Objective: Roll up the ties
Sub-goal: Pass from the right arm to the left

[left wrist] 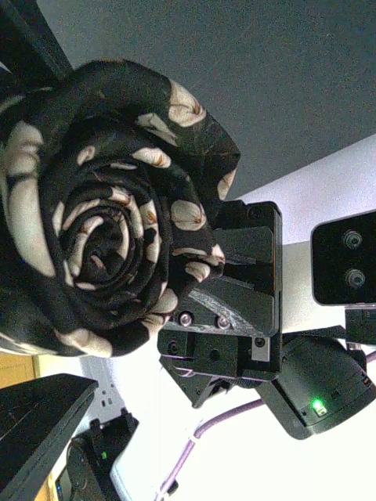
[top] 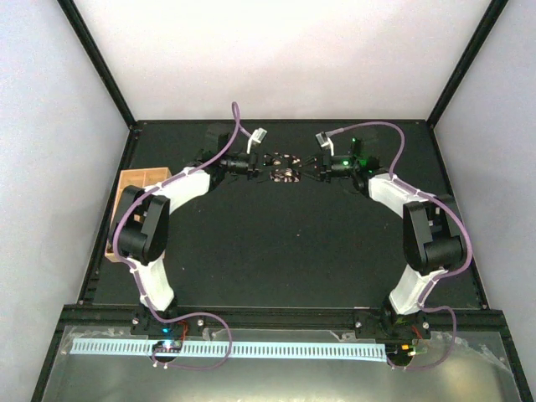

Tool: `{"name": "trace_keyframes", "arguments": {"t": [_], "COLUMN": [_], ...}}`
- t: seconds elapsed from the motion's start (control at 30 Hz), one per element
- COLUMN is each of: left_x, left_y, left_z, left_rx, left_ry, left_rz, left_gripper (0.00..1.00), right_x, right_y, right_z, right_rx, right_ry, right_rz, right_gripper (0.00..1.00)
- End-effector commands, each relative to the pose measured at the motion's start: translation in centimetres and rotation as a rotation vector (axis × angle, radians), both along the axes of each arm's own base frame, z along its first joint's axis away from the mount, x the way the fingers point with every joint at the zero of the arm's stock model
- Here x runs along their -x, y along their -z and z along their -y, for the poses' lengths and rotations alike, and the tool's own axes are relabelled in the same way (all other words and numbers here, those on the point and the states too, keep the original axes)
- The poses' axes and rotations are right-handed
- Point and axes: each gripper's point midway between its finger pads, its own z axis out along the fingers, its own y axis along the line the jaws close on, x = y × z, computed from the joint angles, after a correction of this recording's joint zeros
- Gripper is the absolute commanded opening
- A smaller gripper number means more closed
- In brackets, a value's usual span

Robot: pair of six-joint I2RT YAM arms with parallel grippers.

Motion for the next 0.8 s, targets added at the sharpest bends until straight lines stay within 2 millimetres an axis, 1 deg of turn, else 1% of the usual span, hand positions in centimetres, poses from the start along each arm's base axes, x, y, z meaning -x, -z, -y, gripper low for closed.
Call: {"name": "trace_keyframes", "arguments": {"t": [0.0, 0.3, 0.57, 0.77], "left_x": [0.1, 0.3, 0.3, 0.3], "left_y": [-0.4, 0.1, 0.2, 0.3], "left_z": [0.5, 1.7, 1.8, 1.8], "left_rx": [0.037, 0.041, 0.050, 0.052], "left_ry": [0.040, 0.080, 0.086, 0.082], "left_rz": [-0.006, -0.031, -0.037, -0.041], "left_gripper": [0.86, 0.85, 0.68, 0.51], "right_x": [0.8, 0.9, 1.1, 1.1], "right_y": [-1.0, -0.6, 0.0, 0.3], "right_z": [-0.2, -0.6, -0.5, -0.4], "right_rx": [-0.011, -0.014, -0.005, -0.001], "right_ry": [-0.015, -0.021, -0.016, -0.021], "right_rz": [0.049, 0.042, 0.029, 0.022], "right_gripper": [0.02, 0.02, 0.02, 0.02]}}
